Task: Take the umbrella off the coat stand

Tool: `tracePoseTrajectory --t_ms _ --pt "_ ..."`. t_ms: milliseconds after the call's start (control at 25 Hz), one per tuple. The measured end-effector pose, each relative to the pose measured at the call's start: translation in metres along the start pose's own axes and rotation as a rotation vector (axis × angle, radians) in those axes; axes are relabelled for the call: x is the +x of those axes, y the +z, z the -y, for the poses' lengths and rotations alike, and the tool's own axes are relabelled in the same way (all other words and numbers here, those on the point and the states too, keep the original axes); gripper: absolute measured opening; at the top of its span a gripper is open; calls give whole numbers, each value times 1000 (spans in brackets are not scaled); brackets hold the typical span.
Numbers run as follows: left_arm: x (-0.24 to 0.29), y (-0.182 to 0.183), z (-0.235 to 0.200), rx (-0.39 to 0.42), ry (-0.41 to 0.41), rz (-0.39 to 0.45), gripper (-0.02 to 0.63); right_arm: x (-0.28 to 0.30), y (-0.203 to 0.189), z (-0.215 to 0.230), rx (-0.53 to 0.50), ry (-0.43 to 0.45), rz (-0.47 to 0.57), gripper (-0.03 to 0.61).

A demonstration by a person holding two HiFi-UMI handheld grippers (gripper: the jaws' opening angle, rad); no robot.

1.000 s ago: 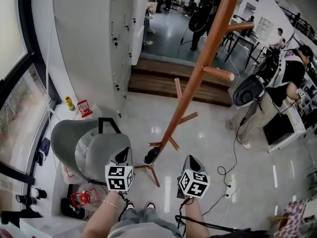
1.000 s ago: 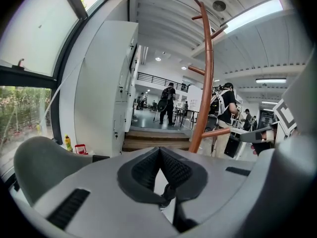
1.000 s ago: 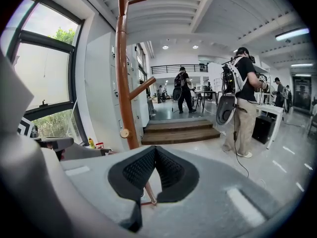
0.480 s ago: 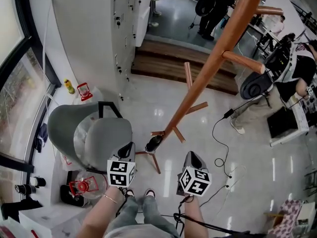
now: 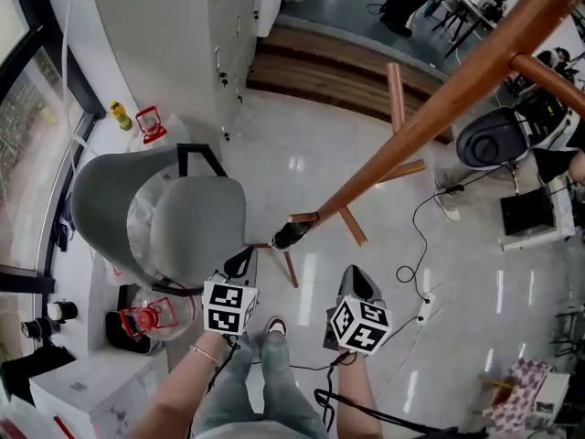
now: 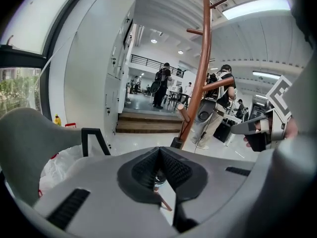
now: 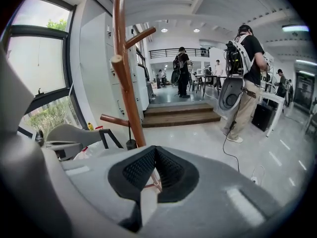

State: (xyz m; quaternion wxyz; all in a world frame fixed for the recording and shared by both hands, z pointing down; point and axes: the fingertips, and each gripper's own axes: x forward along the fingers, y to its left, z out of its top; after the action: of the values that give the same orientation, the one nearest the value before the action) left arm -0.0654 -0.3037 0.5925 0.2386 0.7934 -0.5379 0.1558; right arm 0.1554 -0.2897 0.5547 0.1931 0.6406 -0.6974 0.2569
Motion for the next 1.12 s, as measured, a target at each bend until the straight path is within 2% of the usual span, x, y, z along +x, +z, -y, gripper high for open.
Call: tracePoseTrajectory --t_ms 280,560,1000,1040,1080,1120 --pt "14 -18 -4 -5 -15 -15 5 12 -19 -2 14 -13 -24 5" --pt "19 -18 0 32 -38 5 5 13 -28 -1 29 -26 -33 5" --pt "33 -22 6 73 -109 -13 8 5 -41 14 61 -73 -44 5" --pt "35 -22 8 80 -121 -16 25 5 -43 15 63 -76 -46 5" --pt "37 -23 11 85 -135 -19 88 4 -44 17 65 -79 -48 5" --pt "39 -23 13 91 -147 -23 123 3 -45 19 67 -83 -49 5"
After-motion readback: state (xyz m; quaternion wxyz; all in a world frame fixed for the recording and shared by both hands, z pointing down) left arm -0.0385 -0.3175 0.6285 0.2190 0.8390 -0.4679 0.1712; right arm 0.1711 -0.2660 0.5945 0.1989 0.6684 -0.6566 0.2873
